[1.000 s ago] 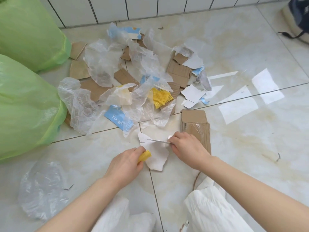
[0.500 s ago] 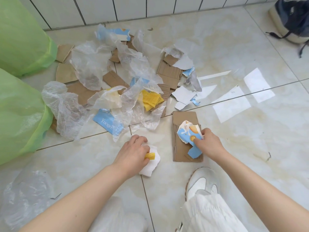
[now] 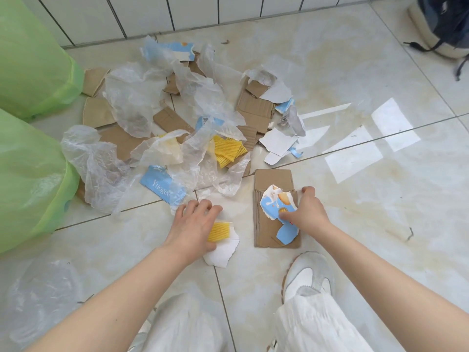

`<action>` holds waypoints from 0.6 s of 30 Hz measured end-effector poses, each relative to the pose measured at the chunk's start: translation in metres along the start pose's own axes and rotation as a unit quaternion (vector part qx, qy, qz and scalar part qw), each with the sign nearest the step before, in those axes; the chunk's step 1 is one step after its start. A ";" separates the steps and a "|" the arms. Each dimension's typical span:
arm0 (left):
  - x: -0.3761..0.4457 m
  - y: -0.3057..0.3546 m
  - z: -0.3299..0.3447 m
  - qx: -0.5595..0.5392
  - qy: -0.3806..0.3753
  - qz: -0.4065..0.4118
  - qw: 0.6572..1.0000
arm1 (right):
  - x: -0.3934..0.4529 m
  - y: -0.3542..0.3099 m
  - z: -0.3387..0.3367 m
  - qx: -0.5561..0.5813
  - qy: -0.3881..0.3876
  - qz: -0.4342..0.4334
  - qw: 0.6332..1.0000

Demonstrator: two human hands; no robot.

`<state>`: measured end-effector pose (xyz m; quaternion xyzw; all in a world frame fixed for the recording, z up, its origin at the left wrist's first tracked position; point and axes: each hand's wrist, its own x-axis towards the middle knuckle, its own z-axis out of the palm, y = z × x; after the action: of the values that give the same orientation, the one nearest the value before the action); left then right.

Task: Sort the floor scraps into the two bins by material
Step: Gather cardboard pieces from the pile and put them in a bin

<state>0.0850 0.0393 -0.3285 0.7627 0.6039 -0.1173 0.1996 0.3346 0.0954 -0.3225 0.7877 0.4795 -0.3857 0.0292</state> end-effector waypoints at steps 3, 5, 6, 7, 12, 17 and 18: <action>-0.004 -0.012 0.000 -0.058 -0.016 -0.022 0.998 | 0.001 0.000 0.000 0.025 -0.002 -0.002 1.000; -0.006 -0.021 0.001 -0.126 -0.028 -0.039 0.991 | 0.001 0.001 0.001 0.040 -0.012 0.010 0.999; -0.007 -0.025 0.002 -0.165 -0.028 -0.051 0.985 | 0.001 0.002 0.001 0.042 -0.018 0.016 0.999; -0.008 -0.029 0.002 -0.199 -0.021 -0.064 0.978 | 0.001 0.003 0.002 0.041 -0.023 0.019 0.999; -0.015 -0.032 -0.008 -0.348 0.033 -0.176 0.920 | -0.001 0.004 0.004 0.064 -0.034 0.013 0.997; -0.013 -0.034 -0.011 -0.363 0.066 -0.247 0.896 | -0.004 0.001 0.002 0.115 -0.047 0.007 0.992; -0.014 -0.033 -0.010 -0.313 0.078 -0.248 0.914 | -0.004 0.001 0.003 0.121 -0.052 0.007 0.991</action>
<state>0.0486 0.0378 -0.3190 0.4941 0.7929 0.0918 0.3446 0.3324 0.0911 -0.3223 0.7676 0.4219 -0.4809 -0.0387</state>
